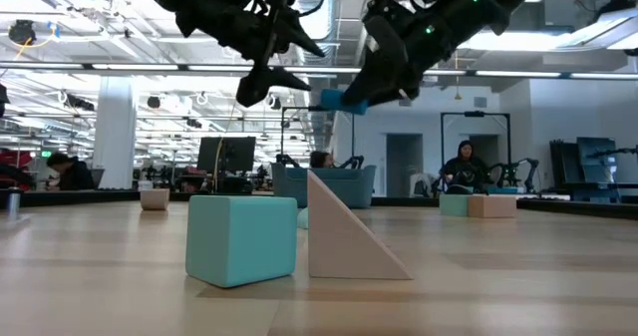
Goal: Sort & place blocks by color
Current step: Put the blue block into the blue bin
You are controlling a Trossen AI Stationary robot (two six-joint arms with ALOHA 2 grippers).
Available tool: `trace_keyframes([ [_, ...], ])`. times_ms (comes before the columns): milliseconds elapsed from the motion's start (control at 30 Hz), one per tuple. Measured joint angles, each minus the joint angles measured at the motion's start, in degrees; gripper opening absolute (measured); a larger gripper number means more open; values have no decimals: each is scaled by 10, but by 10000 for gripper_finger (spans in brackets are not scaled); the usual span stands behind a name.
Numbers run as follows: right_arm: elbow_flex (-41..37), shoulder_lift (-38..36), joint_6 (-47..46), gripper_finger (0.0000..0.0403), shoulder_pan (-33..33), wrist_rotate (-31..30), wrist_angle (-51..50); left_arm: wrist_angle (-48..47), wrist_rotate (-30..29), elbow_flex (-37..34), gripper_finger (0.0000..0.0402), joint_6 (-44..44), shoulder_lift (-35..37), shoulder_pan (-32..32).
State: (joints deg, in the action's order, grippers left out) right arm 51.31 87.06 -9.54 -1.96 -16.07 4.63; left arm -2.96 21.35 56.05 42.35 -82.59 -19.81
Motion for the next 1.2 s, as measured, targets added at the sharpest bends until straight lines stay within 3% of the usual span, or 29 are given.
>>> trace_keyframes([
  [300,0,-28,124,149,9,-13,58,37,37,-1,234,107,-9,-2],
  [600,1,-29,161,152,8,-19,84,108,37,-1,231,142,-10,1],
  [1033,29,-29,196,155,-1,-41,90,110,55,-1,195,195,-10,-3],
  [1200,35,-29,221,153,-5,-41,89,113,56,-1,153,184,-9,-14],
])
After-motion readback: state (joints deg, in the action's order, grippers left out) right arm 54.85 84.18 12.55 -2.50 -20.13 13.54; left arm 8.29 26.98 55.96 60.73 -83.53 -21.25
